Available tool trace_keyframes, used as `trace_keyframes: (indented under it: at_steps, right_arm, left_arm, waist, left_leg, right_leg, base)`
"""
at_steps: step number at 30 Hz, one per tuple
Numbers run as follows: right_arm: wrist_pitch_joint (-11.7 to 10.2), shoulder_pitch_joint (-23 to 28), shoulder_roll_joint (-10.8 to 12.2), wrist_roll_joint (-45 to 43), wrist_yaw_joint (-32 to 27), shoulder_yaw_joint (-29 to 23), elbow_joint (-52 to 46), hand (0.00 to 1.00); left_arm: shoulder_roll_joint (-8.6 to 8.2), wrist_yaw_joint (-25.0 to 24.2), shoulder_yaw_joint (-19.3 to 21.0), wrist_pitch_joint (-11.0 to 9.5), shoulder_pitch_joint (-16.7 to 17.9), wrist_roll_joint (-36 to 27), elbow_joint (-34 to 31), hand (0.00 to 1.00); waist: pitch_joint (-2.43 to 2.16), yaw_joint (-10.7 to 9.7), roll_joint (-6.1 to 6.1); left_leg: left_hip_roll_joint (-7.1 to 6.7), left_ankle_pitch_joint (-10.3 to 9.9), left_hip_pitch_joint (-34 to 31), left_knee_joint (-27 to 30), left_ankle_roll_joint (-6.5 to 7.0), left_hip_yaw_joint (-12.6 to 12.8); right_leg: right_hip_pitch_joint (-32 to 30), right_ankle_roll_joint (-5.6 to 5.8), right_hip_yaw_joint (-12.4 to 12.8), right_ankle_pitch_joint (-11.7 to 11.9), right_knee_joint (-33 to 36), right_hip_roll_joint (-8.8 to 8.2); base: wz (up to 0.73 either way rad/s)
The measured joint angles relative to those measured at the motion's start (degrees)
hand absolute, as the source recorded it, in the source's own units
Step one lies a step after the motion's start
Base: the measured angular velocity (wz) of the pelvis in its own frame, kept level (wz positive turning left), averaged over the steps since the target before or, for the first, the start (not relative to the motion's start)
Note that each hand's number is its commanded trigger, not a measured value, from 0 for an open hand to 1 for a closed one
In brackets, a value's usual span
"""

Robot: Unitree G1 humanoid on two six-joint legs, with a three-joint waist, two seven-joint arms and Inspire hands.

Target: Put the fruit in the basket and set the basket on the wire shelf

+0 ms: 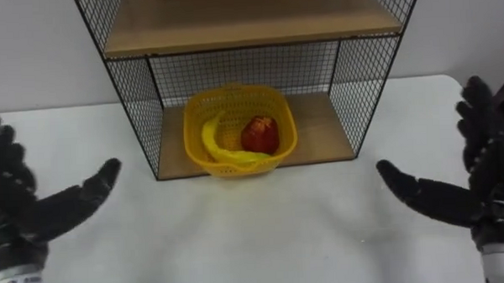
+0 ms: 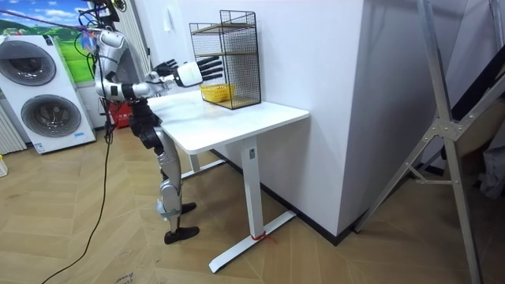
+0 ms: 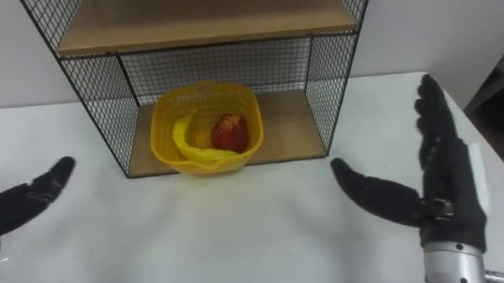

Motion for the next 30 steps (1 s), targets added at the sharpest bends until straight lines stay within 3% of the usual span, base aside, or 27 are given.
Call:
trace_keyframes:
  at_steps: [2, 4, 5, 8, 13, 16, 19, 20, 21, 24, 26, 27, 28, 30]
  right_arm:
    - [-0.26, -0.28, -0.32, 0.17, -3.73, -3.64, -0.27, 0.00]
    - [-1.24, -1.34, -1.78, 0.18, -8.24, -7.35, -0.26, 0.00]
    - [-1.99, -2.42, -3.21, 0.38, -11.13, -10.05, -0.27, 0.00]
    - [-3.75, -3.59, -5.75, 1.18, -18.62, -16.46, -0.69, 0.00]
    - [-6.11, -1.88, -6.06, 8.02, -28.02, -24.65, 1.12, 0.00]
    - [-6.15, -0.28, -6.08, 15.02, -32.67, -28.23, 7.47, 0.00]
    - [-5.77, 0.34, -7.07, 25.77, -36.41, -30.39, 19.58, 0.00]
    - [-5.51, 0.45, -7.07, 30.80, -38.36, -30.65, 23.14, 0.00]
    - [-5.50, 0.69, -7.06, 35.68, -39.45, -30.90, 27.01, 0.00]
    - [-4.35, 0.80, -6.85, 49.76, -39.20, -30.82, 39.97, 0.00]
    - [-3.97, 0.78, -6.63, 54.80, -36.69, -30.32, 50.34, 0.00]
    - [-3.69, 0.63, -6.06, 56.45, -34.91, -30.30, 57.67, 0.00]
    - [-3.64, 0.48, -5.69, 56.84, -34.19, -30.28, 61.27, 0.00]
    - [-3.58, -0.43, -3.83, 55.66, -31.74, -29.67, 74.25, 0.00]
  left_arm:
    - [0.07, 4.10, 3.49, -0.18, -0.14, -1.21, -2.94, 0.00]
    - [0.59, 8.20, 8.10, -2.08, -0.53, -1.15, -4.51, 0.00]
    - [1.39, 11.18, 11.34, -3.24, -0.84, -1.13, -4.56, 0.00]
    - [3.65, 17.97, 18.39, -3.56, -0.84, -1.54, -5.23, 0.00]
    - [5.00, 26.73, 27.66, -4.25, 0.87, -3.39, -5.98, 0.00]
    - [5.40, 31.22, 31.93, -4.28, 2.91, -9.17, -1.72, 0.00]
    - [8.02, 35.18, 32.95, -3.70, 4.96, -16.66, 10.14, 0.00]
    - [8.68, 36.34, 32.96, -3.45, 5.22, -22.20, 14.72, 0.00]
    - [9.00, 37.04, 32.96, -3.31, 5.61, -28.07, 18.98, 0.00]
    - [9.78, 36.30, 32.37, -2.71, 5.73, -39.97, 32.07, 0.00]
    - [9.53, 34.34, 30.73, -1.93, 5.65, -45.41, 40.85, 0.00]
    - [9.11, 33.08, 29.11, -1.60, 5.64, -47.28, 46.76, 0.00]
    - [8.74, 32.60, 28.55, -1.42, 5.64, -47.98, 49.65, 0.00]
    - [6.59, 30.12, 27.73, -0.95, 4.87, -48.29, 61.02, 0.00]
  waist:
    - [0.09, 0.78, -0.01]
    - [0.12, 0.70, 0.11]
    - [0.32, 0.65, 0.34]
    - [0.10, 0.86, 0.57]
    - [-0.03, 0.32, 0.28]
    - [-0.12, 0.14, 0.26]
    - [-0.18, 0.06, 0.10]
    - [-0.35, -0.08, 0.15]
    - [-0.55, -0.49, 0.06]
    - [-0.46, -0.02, -0.10]
    - [-0.62, -0.49, -0.44]
    - [-1.02, -0.92, -0.61]
    - [-1.15, -0.95, -0.64]
    - [-1.44, -0.92, -0.59]
  left_leg:
    - [0.00, 0.00, -0.05, 0.02, 0.00, 0.01]
    - [-0.03, 0.01, -0.04, 0.00, 0.00, -0.01]
    - [-0.03, 0.01, -0.07, -0.01, 0.00, -0.05]
    - [-0.05, 0.05, -0.58, 0.01, -0.06, -0.28]
    - [-0.24, 0.22, -1.01, 0.07, -0.30, -1.30]
    - [-0.42, 0.32, -1.38, 0.08, -0.40, -1.96]
    - [-0.57, 0.33, -1.76, 0.20, -0.45, -2.30]
    - [-0.82, 0.32, -2.27, 0.31, -0.47, -2.37]
    - [-1.04, 0.28, -3.09, 0.60, -0.44, -2.36]
    - [-1.21, -0.08, -4.41, 0.97, -0.11, -2.36]
    - [-1.25, -0.10, -4.78, 0.98, -0.10, -2.37]
    - [-1.24, -0.09, -4.72, 1.00, -0.11, -2.33]
    - [-1.24, -0.11, -4.63, 1.05, -0.10, -2.31]
    - [-1.24, -0.48, -4.00, 1.19, 0.26, -2.25]
  right_leg:
    - [-0.05, 0.05, -0.12, 0.05, -0.01, -0.01]
    - [-0.06, -0.02, -0.24, 0.01, 0.00, -0.07]
    - [-0.06, -0.02, -0.29, 0.00, 0.01, -0.08]
    - [-0.42, -0.11, -0.63, -0.10, 0.03, -0.15]
    - [-0.40, -0.26, -2.32, -0.37, 0.14, -0.92]
    - [-0.33, -0.27, -3.04, -0.51, 0.08, -1.12]
    - [-0.77, -0.26, -3.21, -0.81, 0.38, -1.39]
    - [-1.61, -0.16, -3.37, -1.28, 1.17, -1.80]
    - [-2.59, 0.00, -3.85, -1.81, 2.14, -2.26]
    - [-3.76, 0.23, -3.90, -2.12, 2.95, -2.52]
    - [-3.68, 0.30, -4.24, -2.13, 2.82, -2.79]
    - [-3.63, 0.40, -4.61, -2.22, 2.80, -3.01]
    - [-3.50, 0.43, -4.74, -2.27, 2.77, -3.07]
    - [-2.82, 0.57, -5.04, -2.34, 2.69, -3.24]
  base:
    - [0.00]
    - [0.00]
    - [0.00]
    - [0.04]
    - [0.13]
    - [0.14]
    - [0.07]
    - [0.10]
    - [0.12]
    - [0.01]
    - [0.14]
    - [0.17]
    - [0.08]
    - [-0.04]
